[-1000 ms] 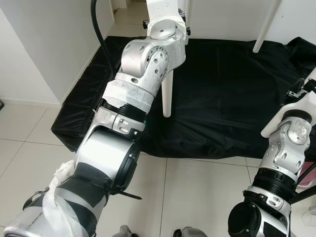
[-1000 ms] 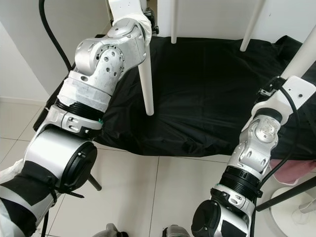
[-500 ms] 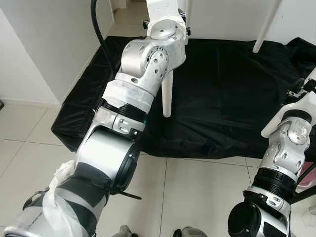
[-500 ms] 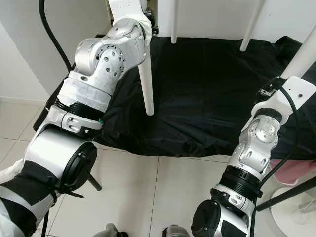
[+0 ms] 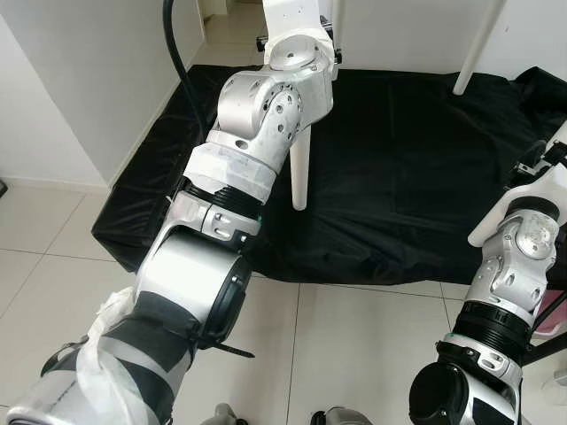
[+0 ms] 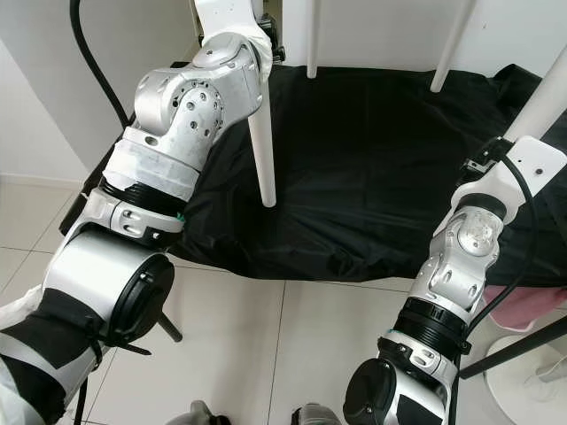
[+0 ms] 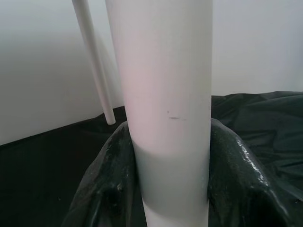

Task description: Building children table

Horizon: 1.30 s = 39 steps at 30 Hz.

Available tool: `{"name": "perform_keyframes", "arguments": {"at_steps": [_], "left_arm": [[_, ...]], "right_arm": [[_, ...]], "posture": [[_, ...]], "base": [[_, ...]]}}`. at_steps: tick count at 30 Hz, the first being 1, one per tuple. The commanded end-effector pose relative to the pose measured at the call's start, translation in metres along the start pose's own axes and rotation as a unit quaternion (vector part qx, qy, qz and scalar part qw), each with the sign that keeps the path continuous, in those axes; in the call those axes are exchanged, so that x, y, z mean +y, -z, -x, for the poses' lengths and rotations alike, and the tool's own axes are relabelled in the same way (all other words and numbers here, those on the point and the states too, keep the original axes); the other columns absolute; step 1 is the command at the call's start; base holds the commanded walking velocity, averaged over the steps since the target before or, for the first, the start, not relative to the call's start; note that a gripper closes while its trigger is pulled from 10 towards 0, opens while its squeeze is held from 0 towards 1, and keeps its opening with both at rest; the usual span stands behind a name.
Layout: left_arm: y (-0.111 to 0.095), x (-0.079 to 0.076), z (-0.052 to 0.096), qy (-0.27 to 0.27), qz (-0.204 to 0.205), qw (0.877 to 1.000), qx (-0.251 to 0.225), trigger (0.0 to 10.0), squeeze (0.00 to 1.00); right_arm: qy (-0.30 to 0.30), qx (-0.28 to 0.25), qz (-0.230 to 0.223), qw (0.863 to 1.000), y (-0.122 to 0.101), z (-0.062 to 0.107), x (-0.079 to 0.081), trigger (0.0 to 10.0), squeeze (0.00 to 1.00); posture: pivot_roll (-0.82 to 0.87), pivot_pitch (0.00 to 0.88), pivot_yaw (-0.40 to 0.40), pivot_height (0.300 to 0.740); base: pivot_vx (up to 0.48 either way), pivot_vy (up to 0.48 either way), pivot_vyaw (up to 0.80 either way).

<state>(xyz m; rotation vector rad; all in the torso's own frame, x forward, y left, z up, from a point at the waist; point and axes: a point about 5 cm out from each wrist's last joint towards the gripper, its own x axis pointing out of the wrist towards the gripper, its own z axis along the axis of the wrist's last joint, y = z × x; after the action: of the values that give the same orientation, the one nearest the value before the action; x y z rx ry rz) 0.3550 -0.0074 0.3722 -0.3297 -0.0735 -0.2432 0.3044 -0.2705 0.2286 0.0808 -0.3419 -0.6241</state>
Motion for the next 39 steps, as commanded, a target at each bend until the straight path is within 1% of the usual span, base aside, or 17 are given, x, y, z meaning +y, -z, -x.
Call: {"name": "perform_keyframes", "arguments": {"at_steps": [1,3,4,5,6,11,18,19,21,22,23,25,26,27,33,34,39], "left_arm": [[-0.031,-0.074,0.040,0.394,0.102,0.911,-0.065,10.0,0.00],[-0.031,-0.074,0.040,0.394,0.102,0.911,-0.065,10.0,0.00],[-0.029,-0.074,0.041,0.397,0.100,0.910,-0.062,10.0,0.18],[-0.029,-0.074,0.041,0.397,0.100,0.910,-0.062,10.0,0.18],[-0.013,-0.075,0.052,0.420,0.044,0.905,-0.054,10.0,0.00],[0.017,-0.076,0.072,0.459,-0.036,0.887,-0.033,10.0,0.00],[0.017,-0.076,0.072,0.459,-0.035,0.887,-0.033,10.0,0.00],[0.017,-0.077,0.072,0.460,-0.036,0.886,-0.033,10.0,0.48],[0.017,-0.076,0.073,0.460,-0.037,0.887,-0.033,10.0,0.48],[0.017,-0.076,0.074,0.461,-0.037,0.886,-0.034,10.0,0.93],[0.017,-0.077,0.074,0.463,-0.036,0.885,-0.035,10.0,1.00],[0.018,-0.077,0.076,0.466,-0.036,0.883,-0.036,10.0,1.00],[0.018,-0.077,0.076,0.466,-0.036,0.883,-0.036,10.0,1.00],[0.017,-0.077,0.078,0.471,-0.042,0.880,-0.040,10.0,1.00],[0.015,-0.083,0.085,0.492,-0.092,0.864,-0.055,10.0,1.00],[0.016,-0.084,0.087,0.496,-0.107,0.860,-0.055,10.0,0.00],[0.016,-0.084,0.087,0.496,-0.107,0.860,-0.055,10.0,0.00]], "right_arm": [[-0.146,0.088,-0.040,0.985,0.029,0.019,0.063,10.0,0.00],[-0.146,0.088,-0.040,0.985,0.029,0.019,0.063,10.0,0.00],[-0.150,0.091,-0.045,0.983,0.031,0.019,0.063,10.0,0.00],[-0.150,0.091,-0.045,0.983,0.031,0.019,0.063,10.0,0.00],[-0.147,0.076,-0.053,0.985,0.034,0.020,0.060,10.0,0.00],[-0.141,0.053,-0.068,0.986,0.038,0.024,0.057,10.0,0.00],[-0.142,0.055,-0.069,0.986,0.039,0.024,0.057,10.0,0.00],[-0.142,0.056,-0.069,0.986,0.040,0.024,0.057,10.0,0.00],[-0.142,0.055,-0.070,0.986,0.040,0.024,0.057,10.0,0.00],[-0.142,0.054,-0.070,0.986,0.040,0.023,0.057,10.0,0.00],[-0.142,0.053,-0.072,0.986,0.040,0.023,0.057,10.0,0.00],[-0.141,0.050,-0.073,0.986,0.040,0.023,0.057,10.0,0.26],[-0.141,0.050,-0.073,0.986,0.040,0.023,0.057,10.0,0.26],[-0.143,0.048,-0.078,0.986,0.041,0.023,0.057,10.0,1.00],[-0.145,0.043,-0.079,0.985,0.041,0.023,0.057,10.0,1.00],[-0.149,0.045,-0.079,0.985,0.042,0.023,0.057,10.0,1.00],[-0.149,0.045,-0.079,0.985,0.042,0.023,0.057,10.0,1.00]], "posture": [[-0.09,0.060,0.085,0.740],[-0.09,0.060,0.085,0.740],[-0.08,0.000,0.000,0.740],[-0.08,0.000,0.000,0.740],[-0.04,0.000,0.000,0.740],[-0.03,0.000,0.000,0.740],[-0.03,0.000,0.000,0.740],[-0.03,0.000,0.000,0.740],[-0.03,0.000,0.000,0.740],[-0.03,0.000,0.000,0.740],[-0.03,0.000,0.000,0.740],[-0.03,0.000,0.000,0.740],[-0.03,0.000,0.000,0.740],[-0.03,0.000,0.000,0.740],[-0.03,0.000,0.000,0.740],[-0.03,0.053,0.044,0.740],[-0.03,0.053,0.044,0.740]], "base": [[0.000,0.000,0.00],[0.000,0.000,0.00],[0.000,0.000,0.00],[0.000,0.000,0.00],[0.000,0.000,0.00],[0.000,0.000,0.00],[0.000,0.000,0.00],[0.000,0.000,0.00],[0.000,0.000,0.00],[0.000,0.000,0.00],[0.000,0.000,0.00],[0.000,0.000,0.00],[0.000,0.000,0.00],[0.000,0.000,0.00],[0.000,0.000,0.00],[0.000,0.000,0.00],[0.000,0.000,0.00]]}}
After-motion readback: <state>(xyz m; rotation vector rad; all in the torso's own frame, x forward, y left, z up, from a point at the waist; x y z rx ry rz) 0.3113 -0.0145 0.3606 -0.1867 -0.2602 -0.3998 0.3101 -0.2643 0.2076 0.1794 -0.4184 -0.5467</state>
